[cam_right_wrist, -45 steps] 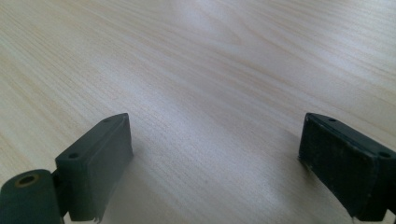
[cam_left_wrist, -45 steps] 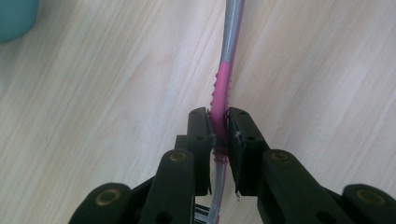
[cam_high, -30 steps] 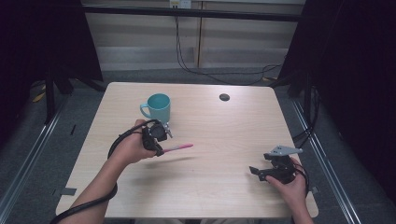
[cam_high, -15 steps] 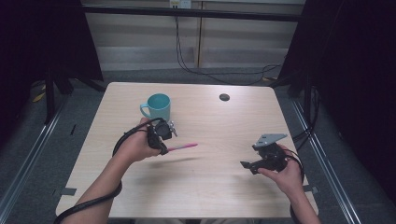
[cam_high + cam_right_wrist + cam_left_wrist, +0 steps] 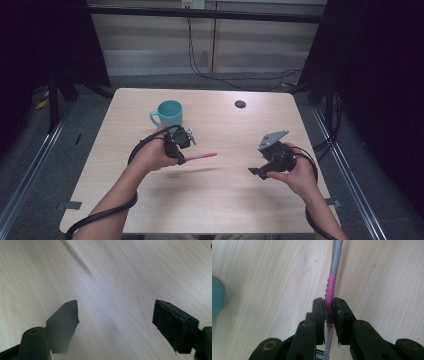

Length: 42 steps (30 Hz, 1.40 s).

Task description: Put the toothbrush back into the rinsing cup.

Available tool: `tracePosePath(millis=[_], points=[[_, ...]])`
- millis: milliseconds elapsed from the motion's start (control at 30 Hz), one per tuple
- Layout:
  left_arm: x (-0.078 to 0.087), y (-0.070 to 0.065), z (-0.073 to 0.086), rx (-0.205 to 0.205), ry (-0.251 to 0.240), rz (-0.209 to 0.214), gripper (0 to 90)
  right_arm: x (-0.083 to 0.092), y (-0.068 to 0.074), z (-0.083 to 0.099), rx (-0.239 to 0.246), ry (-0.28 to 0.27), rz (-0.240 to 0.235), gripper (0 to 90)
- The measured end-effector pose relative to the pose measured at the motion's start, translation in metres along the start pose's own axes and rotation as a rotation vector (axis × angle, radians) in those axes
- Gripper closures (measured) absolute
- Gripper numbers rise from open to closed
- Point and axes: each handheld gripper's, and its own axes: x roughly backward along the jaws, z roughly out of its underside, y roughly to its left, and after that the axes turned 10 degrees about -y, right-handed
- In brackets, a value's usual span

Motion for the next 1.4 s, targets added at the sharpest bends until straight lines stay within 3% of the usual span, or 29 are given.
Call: tracePosePath(millis=[200, 567, 867, 1033, 1400], points=[[-0.004, -0.006, -0.009, -0.042, 0.005, 0.001, 80.0, -0.010, 0.004, -0.020, 0.063, 0.082, -0.019, 22.2], [-0.002, -0.012, -0.014, -0.059, 0.001, 0.008, 80.0, -0.021, 0.012, -0.037, 0.111, 0.127, -0.057, 25.2], [-0.005, -0.014, -0.018, -0.073, -0.010, 0.015, 80.0, -0.024, 0.015, -0.052, 0.123, 0.108, -0.105, 30.5], [-0.008, -0.017, -0.022, -0.090, -0.008, 0.031, 80.0, -0.026, 0.018, -0.058, 0.147, 0.115, -0.100, 30.6], [-0.008, -0.019, -0.030, -0.103, -0.006, 0.052, 80.0, -0.033, 0.024, -0.069, 0.187, 0.118, -0.137, 32.9]])
